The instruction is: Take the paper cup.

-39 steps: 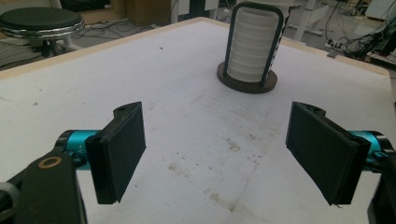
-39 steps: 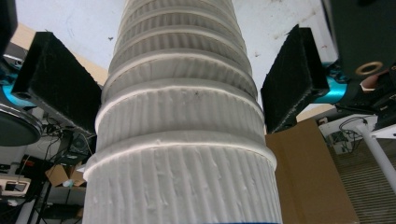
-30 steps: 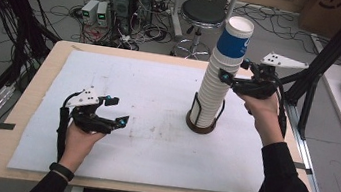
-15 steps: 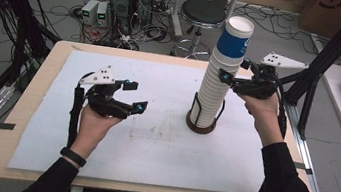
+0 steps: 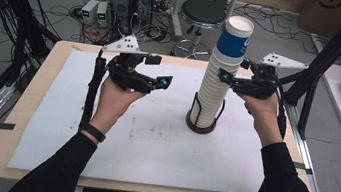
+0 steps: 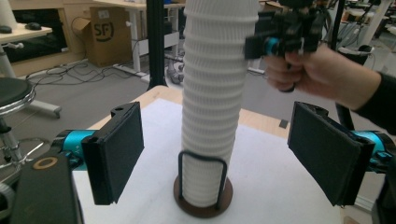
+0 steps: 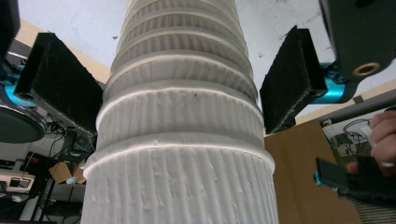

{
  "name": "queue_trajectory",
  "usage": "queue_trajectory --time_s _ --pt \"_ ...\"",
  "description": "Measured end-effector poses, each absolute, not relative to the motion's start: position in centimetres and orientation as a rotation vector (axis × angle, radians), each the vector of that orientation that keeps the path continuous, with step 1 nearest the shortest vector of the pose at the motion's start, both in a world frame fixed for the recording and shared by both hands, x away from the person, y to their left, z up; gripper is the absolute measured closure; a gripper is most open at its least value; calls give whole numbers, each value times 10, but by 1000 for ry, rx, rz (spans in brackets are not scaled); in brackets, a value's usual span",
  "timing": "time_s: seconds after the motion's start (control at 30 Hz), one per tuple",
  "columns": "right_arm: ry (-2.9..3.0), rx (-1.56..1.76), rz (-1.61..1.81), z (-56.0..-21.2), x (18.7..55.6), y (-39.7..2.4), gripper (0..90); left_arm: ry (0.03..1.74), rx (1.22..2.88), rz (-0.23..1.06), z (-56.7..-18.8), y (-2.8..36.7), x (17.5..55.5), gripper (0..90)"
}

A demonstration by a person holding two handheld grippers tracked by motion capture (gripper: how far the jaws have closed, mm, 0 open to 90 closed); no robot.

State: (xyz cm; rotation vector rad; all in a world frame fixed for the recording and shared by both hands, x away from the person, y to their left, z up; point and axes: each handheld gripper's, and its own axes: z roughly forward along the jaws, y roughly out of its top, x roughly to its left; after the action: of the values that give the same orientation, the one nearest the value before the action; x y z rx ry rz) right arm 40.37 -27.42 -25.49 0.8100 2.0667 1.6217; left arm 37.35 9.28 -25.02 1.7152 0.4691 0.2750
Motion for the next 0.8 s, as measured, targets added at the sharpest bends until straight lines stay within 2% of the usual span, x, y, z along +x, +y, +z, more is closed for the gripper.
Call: queue_trajectory --time_s 0.8 --pt "2066 800 1624 -255 402 -275 146 365 1701 233 -163 1 421 160"
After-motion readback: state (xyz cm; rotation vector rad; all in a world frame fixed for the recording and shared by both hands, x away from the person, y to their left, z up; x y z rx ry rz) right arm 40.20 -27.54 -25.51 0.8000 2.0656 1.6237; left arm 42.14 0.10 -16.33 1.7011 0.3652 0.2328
